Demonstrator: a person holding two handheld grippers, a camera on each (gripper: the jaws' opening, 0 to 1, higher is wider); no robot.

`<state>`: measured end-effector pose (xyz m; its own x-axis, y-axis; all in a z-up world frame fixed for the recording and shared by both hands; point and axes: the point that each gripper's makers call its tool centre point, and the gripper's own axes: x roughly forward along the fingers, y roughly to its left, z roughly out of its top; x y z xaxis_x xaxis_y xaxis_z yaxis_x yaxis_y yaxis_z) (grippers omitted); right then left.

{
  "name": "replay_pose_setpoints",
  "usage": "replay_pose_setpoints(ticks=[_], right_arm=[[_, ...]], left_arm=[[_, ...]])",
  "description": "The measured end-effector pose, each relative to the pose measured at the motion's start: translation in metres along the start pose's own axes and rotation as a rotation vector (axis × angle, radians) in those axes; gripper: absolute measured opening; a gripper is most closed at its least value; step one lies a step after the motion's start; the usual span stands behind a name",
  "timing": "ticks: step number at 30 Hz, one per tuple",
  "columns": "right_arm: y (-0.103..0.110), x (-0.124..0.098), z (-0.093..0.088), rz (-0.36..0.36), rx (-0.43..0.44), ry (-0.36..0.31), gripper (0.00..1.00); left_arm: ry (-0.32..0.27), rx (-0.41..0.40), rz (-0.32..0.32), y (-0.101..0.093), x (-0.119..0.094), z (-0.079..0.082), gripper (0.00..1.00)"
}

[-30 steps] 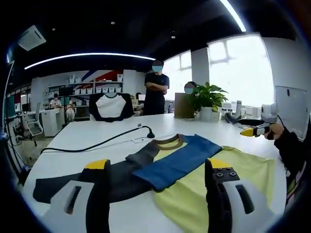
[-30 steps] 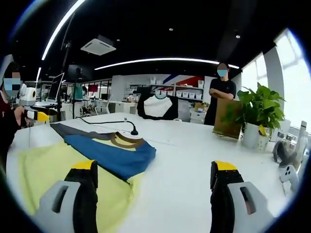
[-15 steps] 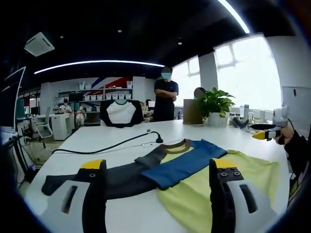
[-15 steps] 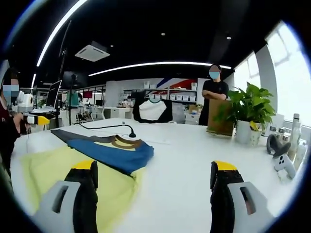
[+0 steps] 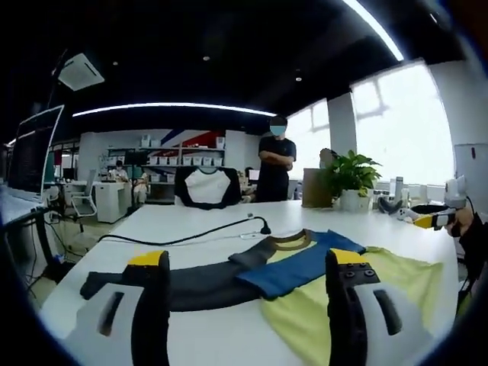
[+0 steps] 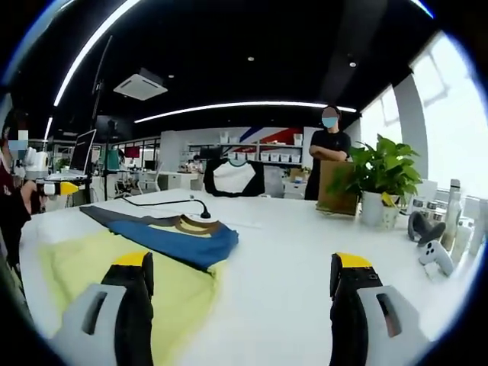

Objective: Fold the garment on the visible template until the final outline fits inside the template.

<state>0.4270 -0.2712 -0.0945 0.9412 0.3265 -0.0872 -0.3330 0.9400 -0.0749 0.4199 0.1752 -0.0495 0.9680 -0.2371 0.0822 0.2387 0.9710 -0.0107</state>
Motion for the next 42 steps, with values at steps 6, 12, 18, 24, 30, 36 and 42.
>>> replay_pose_setpoints(ticks=[6, 12, 18, 24, 30, 36, 42], right_arm=[[-0.008, -0.006, 0.000, -0.030, 0.006, -0.003, 0.99], [-0.014, -0.013, 0.006, -0.056, -0.001, -0.020, 0.99], [-0.008, -0.015, 0.008, -0.043, -0.010, -0.014, 0.99], [-0.012, -0.021, 0.014, -0.063, -0.018, -0.030, 0.98], [-0.016, -0.029, 0.019, -0.077, -0.021, -0.032, 0.98], [-0.017, -0.033, 0.018, -0.081, -0.025, -0.025, 0.97], [-0.015, -0.034, 0.018, -0.078, -0.023, -0.020, 0.97]], left_arm=[[0.057, 0.054, 0.048, 0.030, -0.001, 0.006, 0.89], [0.078, 0.076, 0.093, 0.076, 0.008, 0.012, 0.89], [0.077, 0.090, 0.199, 0.126, 0.022, 0.001, 0.87], [0.137, 0.035, 0.229, 0.157, 0.036, -0.031, 0.85], [0.204, 0.031, 0.272, 0.185, 0.044, -0.062, 0.84], [0.332, 0.018, 0.292, 0.208, 0.047, -0.107, 0.84], [0.355, -0.068, 0.318, 0.223, 0.047, -0.125, 0.81]])
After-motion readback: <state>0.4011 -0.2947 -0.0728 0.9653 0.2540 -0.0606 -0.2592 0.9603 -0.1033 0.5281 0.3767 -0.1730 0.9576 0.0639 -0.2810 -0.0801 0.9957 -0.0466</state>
